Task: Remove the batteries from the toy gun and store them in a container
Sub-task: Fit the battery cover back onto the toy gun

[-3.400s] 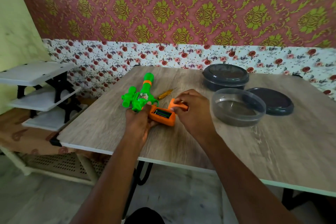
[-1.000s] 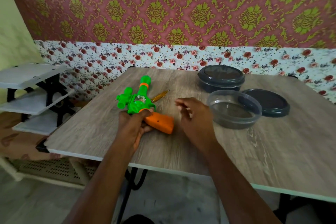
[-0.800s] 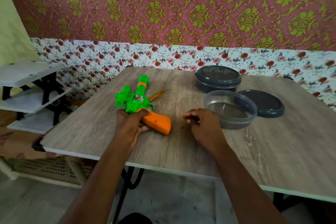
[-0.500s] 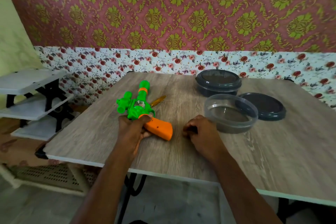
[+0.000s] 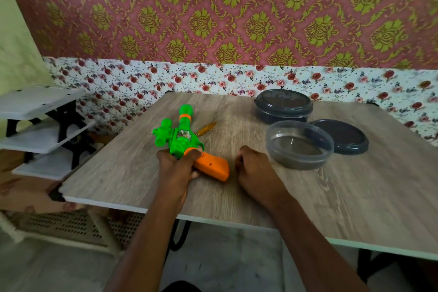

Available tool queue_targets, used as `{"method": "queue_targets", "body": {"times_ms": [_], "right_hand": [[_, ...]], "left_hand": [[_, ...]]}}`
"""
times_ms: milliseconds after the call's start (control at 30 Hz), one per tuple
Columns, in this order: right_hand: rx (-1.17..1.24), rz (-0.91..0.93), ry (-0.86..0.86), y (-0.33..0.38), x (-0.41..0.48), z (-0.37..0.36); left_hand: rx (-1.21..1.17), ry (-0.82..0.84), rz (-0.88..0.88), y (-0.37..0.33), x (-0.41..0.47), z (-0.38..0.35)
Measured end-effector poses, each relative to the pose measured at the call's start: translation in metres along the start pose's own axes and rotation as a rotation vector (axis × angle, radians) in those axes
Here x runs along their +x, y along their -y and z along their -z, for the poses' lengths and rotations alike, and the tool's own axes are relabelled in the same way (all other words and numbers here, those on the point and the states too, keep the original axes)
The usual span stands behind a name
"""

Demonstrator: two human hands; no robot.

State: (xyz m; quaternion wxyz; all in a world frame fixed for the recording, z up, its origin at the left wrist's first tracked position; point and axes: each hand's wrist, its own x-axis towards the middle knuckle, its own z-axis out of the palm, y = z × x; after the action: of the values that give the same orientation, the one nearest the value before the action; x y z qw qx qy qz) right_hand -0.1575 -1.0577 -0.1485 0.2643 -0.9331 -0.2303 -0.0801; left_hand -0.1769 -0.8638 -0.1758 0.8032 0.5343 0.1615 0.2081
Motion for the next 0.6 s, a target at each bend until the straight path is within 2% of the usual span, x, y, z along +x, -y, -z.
{"method": "queue_targets", "body": {"times_ms": [233, 333, 400, 600], "right_hand": [[0.126, 0.096, -0.153, -0.001, 0.002, -0.002], [0.246, 0.129, -0.302, -0.002, 0.003, -0.003], [0.359, 0.084, -0.350, -0.002, 0.004, -0.004], [0.649, -0.048, -0.343, 0.009, 0.003, 0.003]], "left_hand": [[0.035, 0.006, -0.024, 0.000, -0.001, 0.001], [0.041, 0.002, -0.020, -0.001, -0.002, 0.001], [0.038, 0.003, -0.017, -0.002, -0.002, 0.000], [-0.011, 0.011, -0.006, -0.007, -0.005, -0.004]]}}
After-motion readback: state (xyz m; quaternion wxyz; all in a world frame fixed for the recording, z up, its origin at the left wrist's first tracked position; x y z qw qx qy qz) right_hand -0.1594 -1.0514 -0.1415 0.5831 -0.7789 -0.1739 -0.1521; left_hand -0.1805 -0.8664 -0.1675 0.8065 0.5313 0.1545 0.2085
